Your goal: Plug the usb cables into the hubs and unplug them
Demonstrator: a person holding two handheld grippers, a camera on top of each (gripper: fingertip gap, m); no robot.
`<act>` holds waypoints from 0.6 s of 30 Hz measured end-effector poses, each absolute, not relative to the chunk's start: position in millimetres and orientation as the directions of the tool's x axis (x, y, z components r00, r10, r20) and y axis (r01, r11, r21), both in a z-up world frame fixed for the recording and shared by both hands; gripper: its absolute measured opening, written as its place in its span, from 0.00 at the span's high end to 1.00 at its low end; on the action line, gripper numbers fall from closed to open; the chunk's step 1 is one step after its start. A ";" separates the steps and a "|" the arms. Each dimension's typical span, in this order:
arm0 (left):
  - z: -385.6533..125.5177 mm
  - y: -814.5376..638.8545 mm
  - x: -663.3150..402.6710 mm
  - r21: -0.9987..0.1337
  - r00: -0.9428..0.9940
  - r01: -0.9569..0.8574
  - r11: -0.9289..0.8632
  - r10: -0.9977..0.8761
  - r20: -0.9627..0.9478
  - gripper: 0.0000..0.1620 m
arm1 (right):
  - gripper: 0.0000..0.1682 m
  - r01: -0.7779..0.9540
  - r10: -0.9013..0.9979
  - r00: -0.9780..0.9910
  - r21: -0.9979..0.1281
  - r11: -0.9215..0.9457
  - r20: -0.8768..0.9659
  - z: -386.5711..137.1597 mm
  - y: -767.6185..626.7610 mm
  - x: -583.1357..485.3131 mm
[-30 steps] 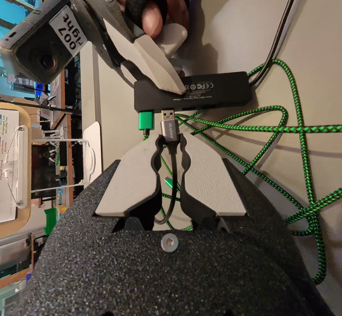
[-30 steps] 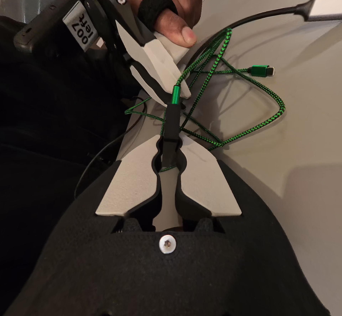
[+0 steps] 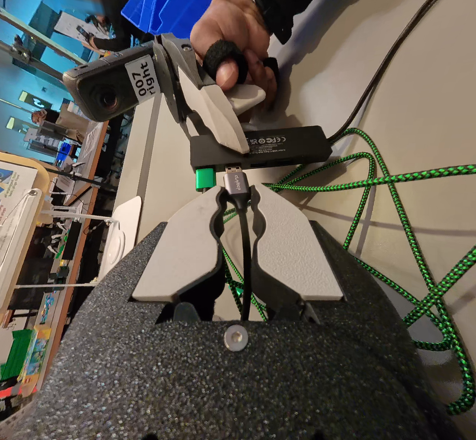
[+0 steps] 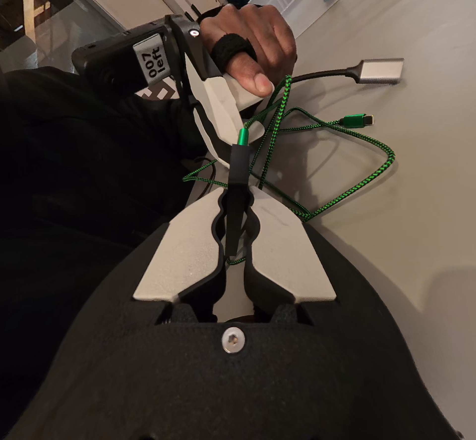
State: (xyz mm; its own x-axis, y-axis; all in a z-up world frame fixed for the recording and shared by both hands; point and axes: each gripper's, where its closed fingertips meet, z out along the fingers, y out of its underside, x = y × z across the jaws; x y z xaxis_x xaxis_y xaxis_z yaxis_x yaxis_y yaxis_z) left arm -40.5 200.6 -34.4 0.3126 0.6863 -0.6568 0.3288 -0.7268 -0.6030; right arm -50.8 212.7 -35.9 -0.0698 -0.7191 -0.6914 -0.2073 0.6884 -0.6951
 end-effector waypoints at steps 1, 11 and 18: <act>-34.0 202.1 -40.0 -0.600 0.320 0.321 -0.733 0.680 -0.660 0.89 | 0.94 -0.213 -0.723 -0.063 -0.699 0.683 -0.688 -35.4 214.6 -50.5; -34.4 207.2 -41.7 -0.584 0.325 0.311 -0.750 0.661 -0.676 0.89 | 0.95 -0.237 -0.737 -0.062 -0.707 0.666 -0.673 -37.7 218.6 -49.9; -39.8 187.9 -42.1 -0.634 0.259 0.433 -0.641 0.762 -0.593 0.87 | 0.94 -0.175 -0.714 -0.198 -0.692 0.700 -0.672 -44.4 199.6 -51.6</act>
State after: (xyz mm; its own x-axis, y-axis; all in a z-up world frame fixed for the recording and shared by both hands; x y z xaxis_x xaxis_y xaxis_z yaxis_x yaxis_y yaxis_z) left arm -42.1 187.9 -39.8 0.2588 0.7624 -0.5932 0.4327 -0.6405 -0.6345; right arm -51.6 199.6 -44.4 -0.1979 -0.7139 -0.6717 -0.1751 0.7000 -0.6924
